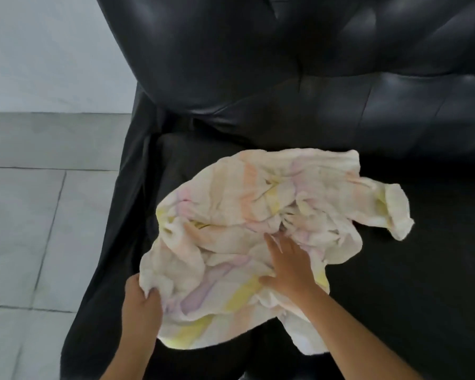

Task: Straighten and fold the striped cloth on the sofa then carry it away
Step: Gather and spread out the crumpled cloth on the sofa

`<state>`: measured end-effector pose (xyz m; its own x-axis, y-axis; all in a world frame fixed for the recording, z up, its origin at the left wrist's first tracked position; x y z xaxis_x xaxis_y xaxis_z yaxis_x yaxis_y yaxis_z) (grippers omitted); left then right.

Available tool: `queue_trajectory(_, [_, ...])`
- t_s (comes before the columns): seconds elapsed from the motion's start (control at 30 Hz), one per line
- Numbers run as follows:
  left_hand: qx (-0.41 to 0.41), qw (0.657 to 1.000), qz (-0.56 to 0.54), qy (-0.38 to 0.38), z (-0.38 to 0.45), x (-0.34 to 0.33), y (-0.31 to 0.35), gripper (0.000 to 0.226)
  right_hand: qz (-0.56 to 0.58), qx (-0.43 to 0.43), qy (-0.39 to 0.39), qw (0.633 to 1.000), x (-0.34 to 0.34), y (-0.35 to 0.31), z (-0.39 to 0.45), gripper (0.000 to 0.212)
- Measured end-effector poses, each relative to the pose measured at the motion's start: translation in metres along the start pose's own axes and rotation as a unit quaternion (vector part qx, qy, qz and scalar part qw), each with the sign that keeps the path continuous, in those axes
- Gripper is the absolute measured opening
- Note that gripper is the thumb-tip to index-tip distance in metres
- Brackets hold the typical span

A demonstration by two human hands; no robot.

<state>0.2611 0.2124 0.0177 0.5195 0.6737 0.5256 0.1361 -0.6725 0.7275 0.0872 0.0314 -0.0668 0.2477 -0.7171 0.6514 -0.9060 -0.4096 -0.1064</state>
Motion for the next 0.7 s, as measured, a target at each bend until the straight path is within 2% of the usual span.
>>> queue_trajectory(0.07, [-0.06, 0.997, 0.04, -0.026, 0.002, -0.012, 0.011, 0.048, -0.042, 0.009, -0.035, 0.998, -0.016, -0.004, 0.01, 0.062])
queue_trajectory(0.13, [-0.132, 0.985, 0.086, -0.071, 0.002, -0.027, 0.025, 0.054, -0.028, 0.043, -0.014, 0.999, -0.015, -0.005, 0.002, 0.041])
queue_trajectory(0.2, [-0.171, 0.967, 0.153, -0.114, 0.004, -0.044, 0.033, 0.053, -0.001, 0.062, -0.003, 0.998, -0.016, 0.007, -0.023, 0.042])
queue_trajectory(0.23, [-0.158, 0.959, 0.194, -0.13, 0.007, -0.052, 0.033, 0.059, 0.002, 0.073, -0.002, 0.997, -0.021, 0.015, -0.041, 0.048])
queue_trajectory(0.27, [-0.133, 0.952, 0.235, -0.146, 0.012, -0.059, 0.03, 0.068, -0.014, 0.085, -0.022, 0.996, -0.03, 0.024, -0.061, 0.052])
queue_trajectory(0.33, [-0.111, 0.917, 0.332, -0.192, 0.014, -0.075, 0.025, 0.073, -0.093, 0.083, -0.138, 0.983, -0.061, 0.051, -0.099, 0.054])
queue_trajectory(0.4, [-0.132, 0.878, 0.406, -0.215, 0.014, -0.084, 0.02, 0.059, -0.156, 0.012, -0.25, 0.955, -0.087, 0.082, -0.115, 0.054])
queue_trajectory(0.43, [-0.141, 0.872, 0.416, -0.216, 0.015, -0.086, 0.019, 0.05, -0.16, -0.01, -0.264, 0.951, -0.091, 0.092, -0.113, 0.051])
queue_trajectory(0.5, [-0.146, 0.863, 0.427, -0.228, 0.017, -0.089, 0.017, 0.039, -0.119, -0.022, -0.218, 0.968, -0.088, 0.091, -0.094, 0.042])
queue_trajectory(0.57, [-0.141, 0.854, 0.441, -0.236, 0.018, -0.088, 0.014, 0.034, 0.032, -0.01, -0.09, 0.995, -0.065, 0.069, -0.065, 0.041])
queue_trajectory(0.6, [-0.138, 0.85, 0.449, -0.241, 0.018, -0.087, 0.012, 0.034, 0.106, 0.005, -0.015, 0.994, -0.048, 0.057, -0.051, 0.043])
queue_trajectory(0.63, [-0.135, 0.844, 0.458, -0.245, 0.017, -0.083, 0.01, 0.037, 0.135, 0.009, 0.058, 0.989, -0.032, 0.048, -0.038, 0.039])
queue_trajectory(0.67, [-0.13, 0.838, 0.469, -0.246, 0.016, -0.079, 0.008, 0.039, 0.114, 0.0, 0.117, 0.987, -0.02, 0.043, -0.023, 0.036])
queue_trajectory(0.7, [-0.124, 0.834, 0.478, -0.246, 0.014, -0.075, 0.006, 0.04, 0.074, -0.036, 0.138, 0.987, -0.012, 0.042, -0.009, 0.048])
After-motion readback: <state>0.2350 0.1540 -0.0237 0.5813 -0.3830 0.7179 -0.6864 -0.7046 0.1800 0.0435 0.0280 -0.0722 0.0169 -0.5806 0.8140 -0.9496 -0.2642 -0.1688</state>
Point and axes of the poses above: each hand's wrist, its own z-axis towards the middle knuckle, its own x-axis out of the back of the hand, y = z × x, the point moved 6 cm from there along z, towards the middle knuckle, and after that the axes turned 11 degrees about -x, right-handed, at the moved point
